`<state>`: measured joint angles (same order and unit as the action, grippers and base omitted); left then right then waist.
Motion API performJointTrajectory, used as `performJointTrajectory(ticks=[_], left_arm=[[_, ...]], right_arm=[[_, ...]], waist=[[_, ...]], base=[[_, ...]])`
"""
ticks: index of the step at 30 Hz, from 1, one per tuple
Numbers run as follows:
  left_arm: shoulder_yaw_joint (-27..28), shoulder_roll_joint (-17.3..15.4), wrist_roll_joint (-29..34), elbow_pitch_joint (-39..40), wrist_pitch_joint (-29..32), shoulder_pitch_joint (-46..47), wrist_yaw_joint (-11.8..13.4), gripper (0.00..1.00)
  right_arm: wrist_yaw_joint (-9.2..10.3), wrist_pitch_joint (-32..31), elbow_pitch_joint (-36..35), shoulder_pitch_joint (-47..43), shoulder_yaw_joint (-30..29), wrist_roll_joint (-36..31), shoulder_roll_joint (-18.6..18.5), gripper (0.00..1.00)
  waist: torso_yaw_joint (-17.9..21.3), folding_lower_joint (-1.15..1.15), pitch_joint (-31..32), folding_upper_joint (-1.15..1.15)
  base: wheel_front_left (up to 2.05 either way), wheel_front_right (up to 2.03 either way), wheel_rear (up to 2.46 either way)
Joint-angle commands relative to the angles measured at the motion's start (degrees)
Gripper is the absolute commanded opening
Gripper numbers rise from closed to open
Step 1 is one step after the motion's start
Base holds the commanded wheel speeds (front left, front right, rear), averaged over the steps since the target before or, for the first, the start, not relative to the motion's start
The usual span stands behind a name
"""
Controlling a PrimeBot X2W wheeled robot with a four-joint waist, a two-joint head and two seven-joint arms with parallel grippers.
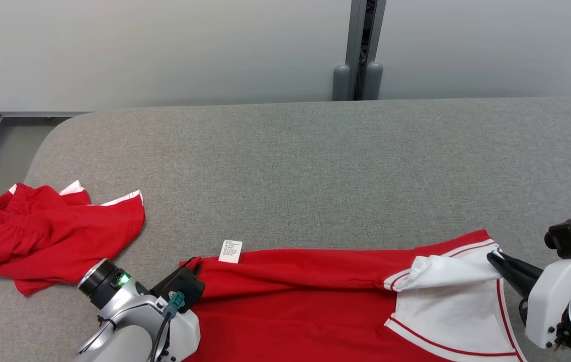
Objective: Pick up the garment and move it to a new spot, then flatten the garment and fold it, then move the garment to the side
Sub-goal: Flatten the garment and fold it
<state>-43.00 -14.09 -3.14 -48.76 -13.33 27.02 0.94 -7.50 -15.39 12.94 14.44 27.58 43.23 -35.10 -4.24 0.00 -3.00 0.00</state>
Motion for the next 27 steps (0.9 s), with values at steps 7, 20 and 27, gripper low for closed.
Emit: performJointTrajectory(ticks=[7, 20, 27], left_arm=[[-0.82, -2.67, 0.47, 4.48, 1.59, -2.23, 0.86, 0.00], [-3.58, -7.00, 1.69, 12.33, 5.01, -5.56, 0.73, 0.00], [-4.16, -8.40, 1.70, 15.29, 5.97, -5.99, 1.18, 0.00]], right_arm=[[0.01, -9.75, -9.16, -7.61, -7.92, -3.05, 1.65, 0.00], [0.01, -22.01, -19.14, -15.50, -17.33, -8.20, 6.80, 0.00], [0.01, -25.58, -20.21, -17.48, -19.84, -9.48, 8.45, 0.00]], waist=[[-0.34, 0.00, -0.23, 0.00], [-0.79, 0.00, -1.30, 0.00], [-1.02, 0.00, -1.46, 0.00]], base=[[0.00, 0.00, 0.00], [0.00, 0.00, 0.00], [0.00, 0.00, 0.00]])
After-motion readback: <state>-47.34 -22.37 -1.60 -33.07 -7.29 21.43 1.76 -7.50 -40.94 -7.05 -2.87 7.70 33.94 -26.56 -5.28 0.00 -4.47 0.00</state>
